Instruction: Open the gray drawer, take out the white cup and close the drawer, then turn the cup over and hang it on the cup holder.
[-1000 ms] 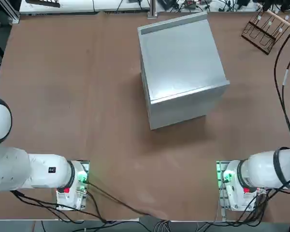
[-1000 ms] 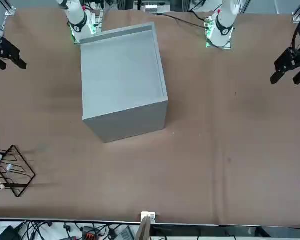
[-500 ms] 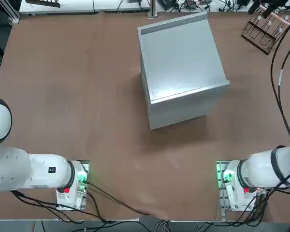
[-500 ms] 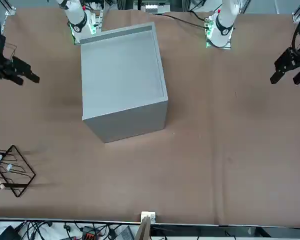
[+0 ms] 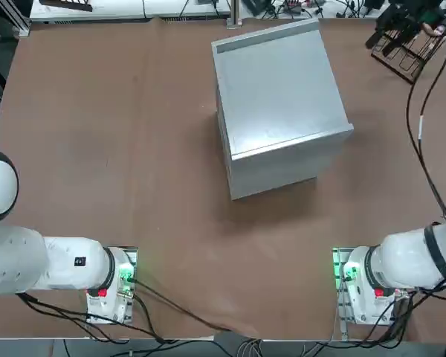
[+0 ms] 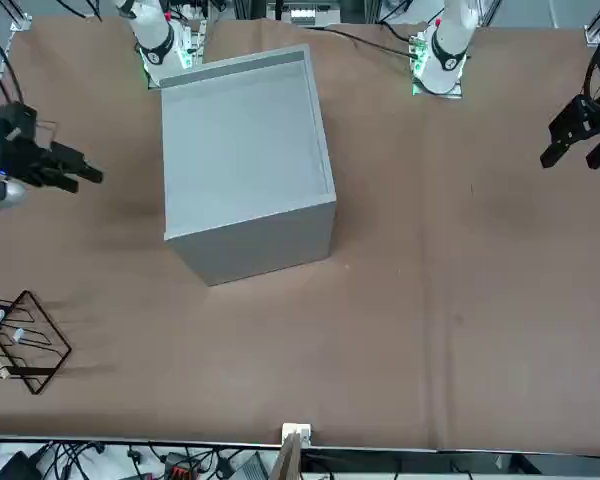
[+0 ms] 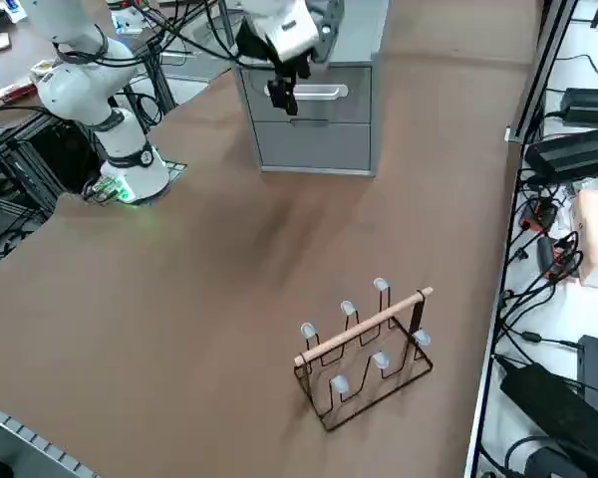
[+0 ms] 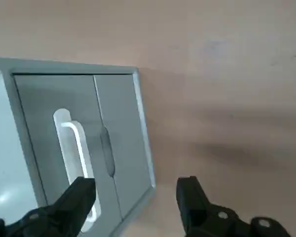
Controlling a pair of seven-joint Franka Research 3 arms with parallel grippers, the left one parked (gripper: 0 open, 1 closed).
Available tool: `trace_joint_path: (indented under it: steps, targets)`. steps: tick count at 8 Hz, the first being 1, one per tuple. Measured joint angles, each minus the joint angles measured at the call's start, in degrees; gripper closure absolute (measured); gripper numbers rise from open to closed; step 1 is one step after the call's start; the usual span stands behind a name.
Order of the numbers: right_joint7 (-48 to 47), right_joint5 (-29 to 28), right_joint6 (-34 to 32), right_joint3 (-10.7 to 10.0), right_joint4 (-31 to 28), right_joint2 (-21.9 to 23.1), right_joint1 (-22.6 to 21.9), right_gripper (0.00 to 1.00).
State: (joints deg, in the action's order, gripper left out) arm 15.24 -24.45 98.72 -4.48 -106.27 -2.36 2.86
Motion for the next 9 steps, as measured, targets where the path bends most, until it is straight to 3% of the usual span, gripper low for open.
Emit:
trace_joint_path:
  steps: [4, 9]
  targets:
    - [-0.7, -4.7, 11.3, 0.8, -7.4, -0.1, -5.3, 0.00]
    - [-0.9, -6.4, 12.2, 0.9, -9.4, -2.3, -10.0, 0.00]
